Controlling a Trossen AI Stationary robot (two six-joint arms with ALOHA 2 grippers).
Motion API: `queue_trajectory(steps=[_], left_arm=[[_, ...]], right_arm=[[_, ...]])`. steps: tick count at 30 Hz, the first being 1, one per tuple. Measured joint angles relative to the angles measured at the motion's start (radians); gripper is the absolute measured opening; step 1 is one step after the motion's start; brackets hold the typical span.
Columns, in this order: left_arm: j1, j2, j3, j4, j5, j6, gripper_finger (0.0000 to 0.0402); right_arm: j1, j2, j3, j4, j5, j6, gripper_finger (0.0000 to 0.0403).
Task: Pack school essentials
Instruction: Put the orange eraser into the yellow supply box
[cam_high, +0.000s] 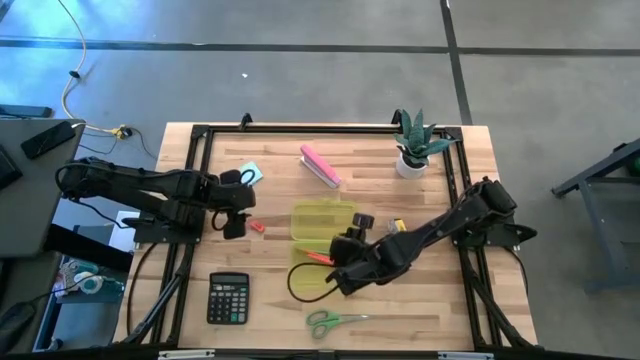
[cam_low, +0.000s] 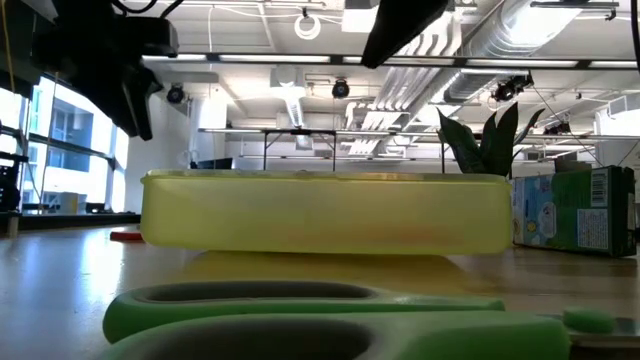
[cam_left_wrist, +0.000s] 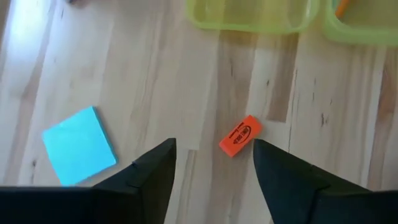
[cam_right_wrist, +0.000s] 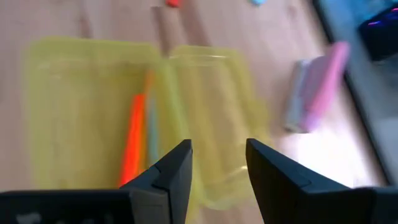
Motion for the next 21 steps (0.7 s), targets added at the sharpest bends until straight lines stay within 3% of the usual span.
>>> queue_trajectory(steps=[5,12,21], left_arm=[[-0.032,0.000,0.000,0.004,0.000,0.077,0.0203],[-0.095,0.000,-0.001,0.004,0.004,0.088,0.0200],[-0.134,0.079,-0.002,0.052,0.038,0.125,0.0200]], right_arm=[[-0.015,-0.013,0.014,-0.171,0.094,0.065,0.0142],[-0.014,-0.056,0.011,-0.503,0.165,0.369,0.0142],[-0.006,-0.072,-0.011,-0.561,0.107,0.426,0.0142]])
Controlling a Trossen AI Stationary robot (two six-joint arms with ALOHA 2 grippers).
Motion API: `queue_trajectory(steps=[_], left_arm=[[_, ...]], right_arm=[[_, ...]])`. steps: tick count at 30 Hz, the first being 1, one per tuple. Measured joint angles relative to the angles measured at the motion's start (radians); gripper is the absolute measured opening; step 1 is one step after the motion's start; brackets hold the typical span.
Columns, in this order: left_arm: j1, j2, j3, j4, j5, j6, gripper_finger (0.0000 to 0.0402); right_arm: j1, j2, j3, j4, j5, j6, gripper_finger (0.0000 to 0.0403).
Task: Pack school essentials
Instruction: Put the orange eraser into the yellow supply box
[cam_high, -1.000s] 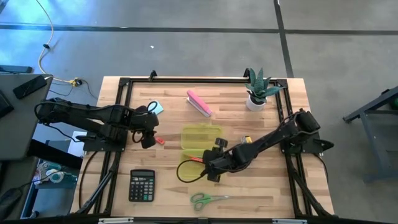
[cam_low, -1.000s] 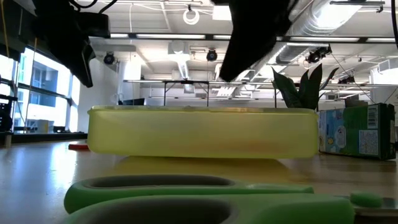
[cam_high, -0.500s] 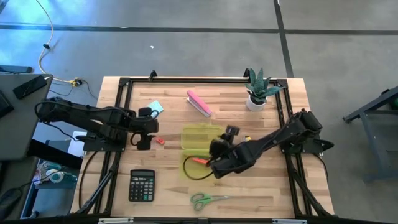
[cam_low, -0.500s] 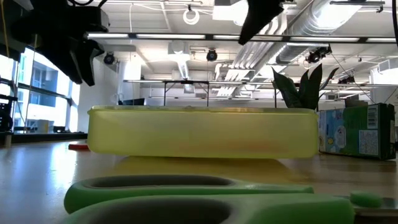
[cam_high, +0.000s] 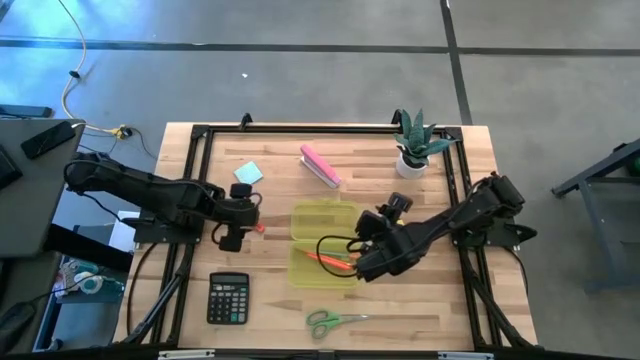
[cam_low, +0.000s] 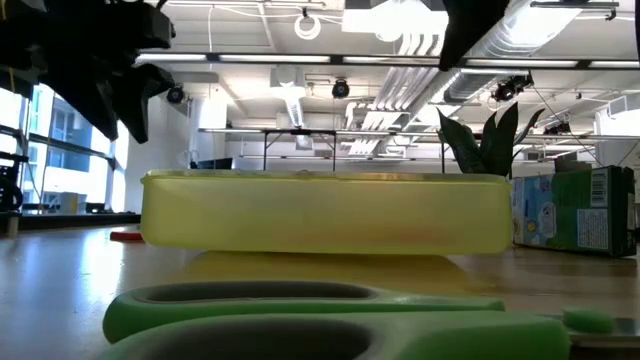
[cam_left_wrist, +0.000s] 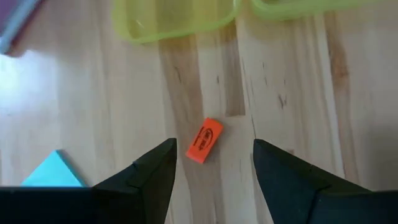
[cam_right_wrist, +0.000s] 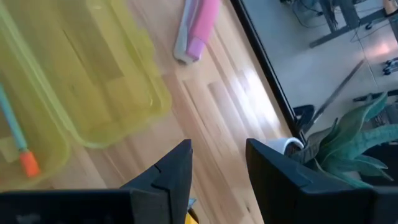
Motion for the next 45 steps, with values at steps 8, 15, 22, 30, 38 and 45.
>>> queue_trajectory(steps=[8,15,22,30,38,45], left_arm=[[0.003,0.114,0.000,0.012,0.044,0.069,0.0200],[0.042,0.141,-0.073,0.159,0.073,0.134,0.0200],[0.120,0.142,-0.140,0.218,0.115,0.180,0.0200],[0.177,0.142,-0.150,0.243,0.161,0.206,0.0200],[0.185,0.177,-0.150,0.253,0.196,0.206,0.0200],[0.185,0.269,-0.150,0.275,0.128,0.225,0.0200]], right_arm=[[-0.018,-0.060,-0.144,0.008,-0.034,0.037,0.0142],[0.005,-0.208,-0.310,0.103,-0.027,0.085,0.0142],[0.004,-0.345,-0.468,0.323,-0.072,0.002,0.0142],[0.005,-0.385,-0.525,0.412,-0.071,-0.006,0.0142],[0.004,-0.385,-0.527,0.451,-0.049,-0.051,0.0142],[0.004,-0.385,-0.527,0.471,-0.049,-0.066,0.0142]])
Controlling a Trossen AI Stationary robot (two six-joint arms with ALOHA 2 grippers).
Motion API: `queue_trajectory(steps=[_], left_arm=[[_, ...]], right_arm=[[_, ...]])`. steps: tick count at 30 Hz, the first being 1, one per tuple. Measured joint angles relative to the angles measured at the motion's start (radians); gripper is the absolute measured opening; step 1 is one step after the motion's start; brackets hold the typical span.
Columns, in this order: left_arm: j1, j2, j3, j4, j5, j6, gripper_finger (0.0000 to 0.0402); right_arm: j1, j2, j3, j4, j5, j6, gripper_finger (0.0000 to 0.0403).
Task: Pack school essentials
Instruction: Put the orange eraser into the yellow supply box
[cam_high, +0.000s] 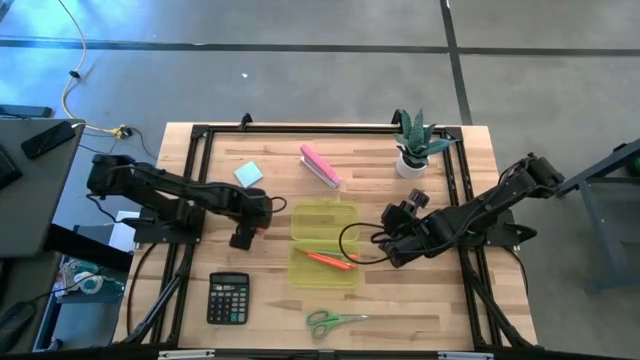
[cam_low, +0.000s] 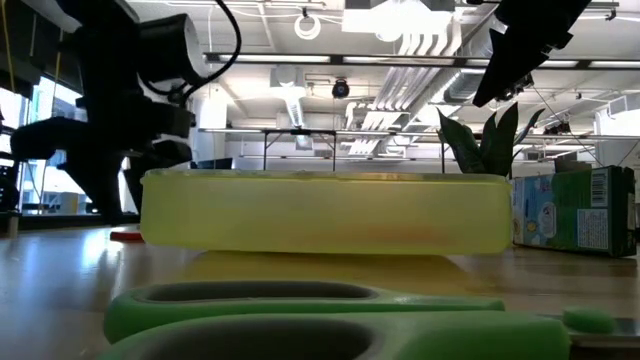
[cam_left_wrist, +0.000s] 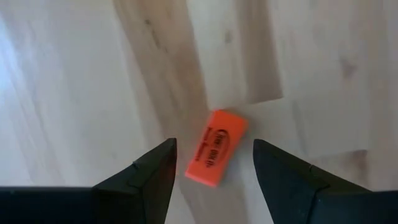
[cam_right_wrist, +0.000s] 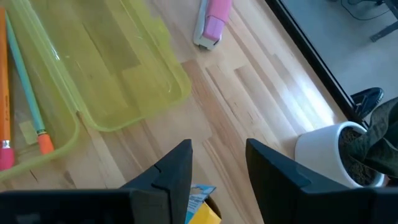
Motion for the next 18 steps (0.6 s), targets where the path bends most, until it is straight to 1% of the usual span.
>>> queue_trajectory(steps=[4,15,18], left_arm=[[0.000,0.031,0.000,0.024,0.008,0.009,0.0200],[0.016,0.112,0.007,0.020,0.031,0.007,0.0199],[0.035,0.115,0.007,0.020,0.051,0.011,0.0186]], right_arm=[[0.000,0.000,0.000,-0.001,0.000,0.000,0.0142],[0.000,0.000,0.000,-0.001,0.000,0.000,0.0142],[0.000,0.000,0.000,0.000,-0.001,0.001,0.0142]])
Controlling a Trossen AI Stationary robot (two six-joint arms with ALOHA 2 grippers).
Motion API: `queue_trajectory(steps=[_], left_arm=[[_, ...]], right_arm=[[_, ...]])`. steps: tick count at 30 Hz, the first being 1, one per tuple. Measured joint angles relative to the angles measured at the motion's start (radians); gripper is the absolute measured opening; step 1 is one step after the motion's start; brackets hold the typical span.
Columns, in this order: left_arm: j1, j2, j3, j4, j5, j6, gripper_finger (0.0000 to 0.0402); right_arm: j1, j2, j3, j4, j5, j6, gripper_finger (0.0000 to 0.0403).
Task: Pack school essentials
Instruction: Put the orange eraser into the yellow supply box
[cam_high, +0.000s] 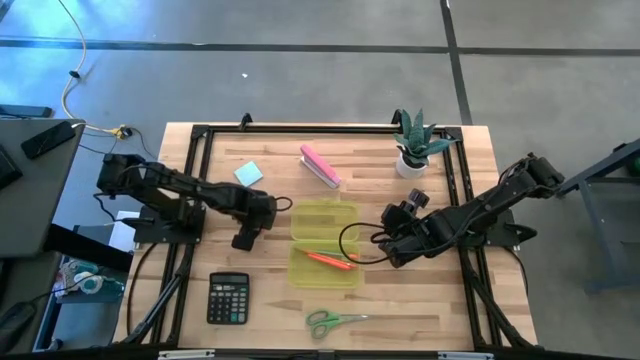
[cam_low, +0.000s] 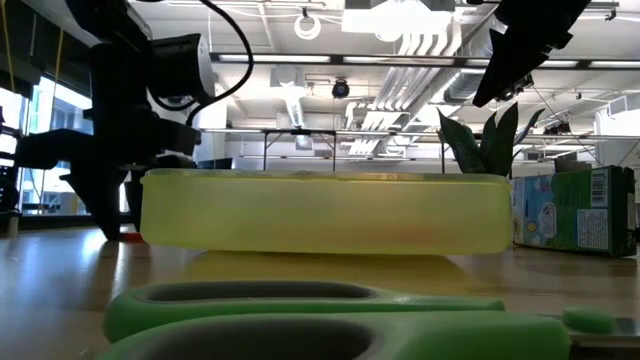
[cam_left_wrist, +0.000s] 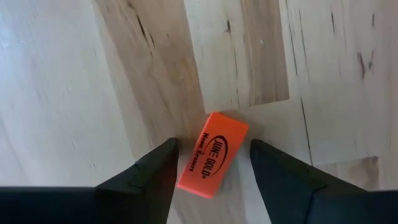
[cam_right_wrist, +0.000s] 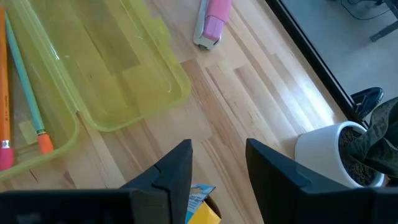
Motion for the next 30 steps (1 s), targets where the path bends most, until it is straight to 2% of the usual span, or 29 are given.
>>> queue_trajectory(steps=[8,12,26,30], left_arm=[[0.028,0.003,-0.002,0.001,0.063,0.006,0.0094],[0.028,0.003,-0.002,0.000,0.069,0.005,0.0064],[0.028,-0.050,-0.012,0.012,0.085,-0.046,0.0072],[0.027,-0.077,-0.012,0.029,0.134,-0.062,0.0073]], right_arm=[[0.000,0.000,0.000,0.005,-0.012,0.002,0.0142],[0.000,0.000,0.000,0.006,-0.015,0.002,0.0142],[0.000,0.000,0.000,0.006,-0.022,0.002,0.0142],[0.000,0.000,0.000,0.006,-0.023,0.002,0.0142]])
